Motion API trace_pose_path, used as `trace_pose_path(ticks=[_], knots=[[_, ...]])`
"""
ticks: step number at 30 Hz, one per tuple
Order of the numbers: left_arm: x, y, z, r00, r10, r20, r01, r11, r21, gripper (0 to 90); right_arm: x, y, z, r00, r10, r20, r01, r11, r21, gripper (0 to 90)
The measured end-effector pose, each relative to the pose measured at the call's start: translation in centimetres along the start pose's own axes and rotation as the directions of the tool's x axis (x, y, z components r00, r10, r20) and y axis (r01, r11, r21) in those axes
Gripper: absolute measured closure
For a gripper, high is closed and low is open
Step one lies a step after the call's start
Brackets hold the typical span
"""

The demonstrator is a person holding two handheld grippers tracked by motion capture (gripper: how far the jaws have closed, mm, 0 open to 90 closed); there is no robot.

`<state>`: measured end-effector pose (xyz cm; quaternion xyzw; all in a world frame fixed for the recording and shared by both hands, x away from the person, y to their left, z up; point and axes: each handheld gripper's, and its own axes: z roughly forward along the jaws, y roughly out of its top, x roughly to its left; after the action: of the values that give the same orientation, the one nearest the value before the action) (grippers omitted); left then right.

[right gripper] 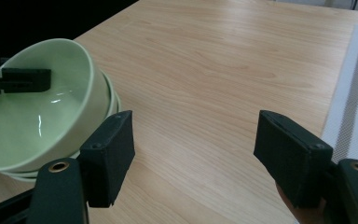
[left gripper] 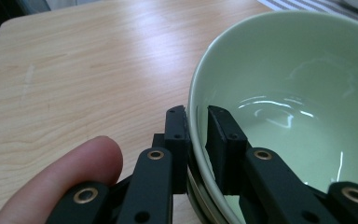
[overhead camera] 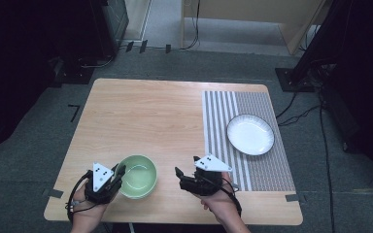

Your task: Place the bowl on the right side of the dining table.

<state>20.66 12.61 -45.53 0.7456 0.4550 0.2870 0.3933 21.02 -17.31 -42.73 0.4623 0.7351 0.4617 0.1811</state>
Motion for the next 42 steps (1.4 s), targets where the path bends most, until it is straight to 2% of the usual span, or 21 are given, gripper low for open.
trace_pose_path(ticks=[9, 13, 27, 30, 38, 42], knots=[[0.4, 0.5, 0.0, 0.9996, 0.002, 0.030, -0.002, 1.0000, 0.006, 79.9, 2.0, 0.9, 1.9, 0.9990, -0.006, -0.044, 0.007, 1.000, 0.013, 28.4], [0.5, 0.7, -0.1, 0.9994, 0.005, 0.034, -0.005, 0.9999, 0.010, 80.3, 2.7, 1.2, 2.8, 0.9979, 0.008, -0.065, -0.006, 1.000, 0.026, 28.3], [0.7, 0.8, -0.6, 0.9989, -0.004, 0.047, 0.004, 0.9999, -0.010, 80.7, 4.5, 1.3, 5.7, 0.9923, 0.016, -0.123, -0.006, 0.997, 0.076, 29.8], [0.7, 0.8, -0.6, 0.9989, 0.001, 0.046, -0.001, 0.9999, -0.016, 80.8, 5.2, 1.2, 7.0, 0.9915, 0.023, -0.128, -0.010, 0.994, 0.107, 38.1], [0.7, 0.7, -0.7, 0.9990, 0.003, 0.045, -0.002, 0.9997, -0.025, 80.8, 5.8, 1.0, 8.7, 0.9921, 0.046, -0.117, -0.028, 0.988, 0.151, 50.2], [0.7, 0.7, -0.7, 0.9989, 0.004, 0.047, -0.003, 0.9996, -0.028, 80.7, 6.0, 0.8, 9.1, 0.9948, 0.040, -0.094, -0.024, 0.986, 0.164, 63.5]])
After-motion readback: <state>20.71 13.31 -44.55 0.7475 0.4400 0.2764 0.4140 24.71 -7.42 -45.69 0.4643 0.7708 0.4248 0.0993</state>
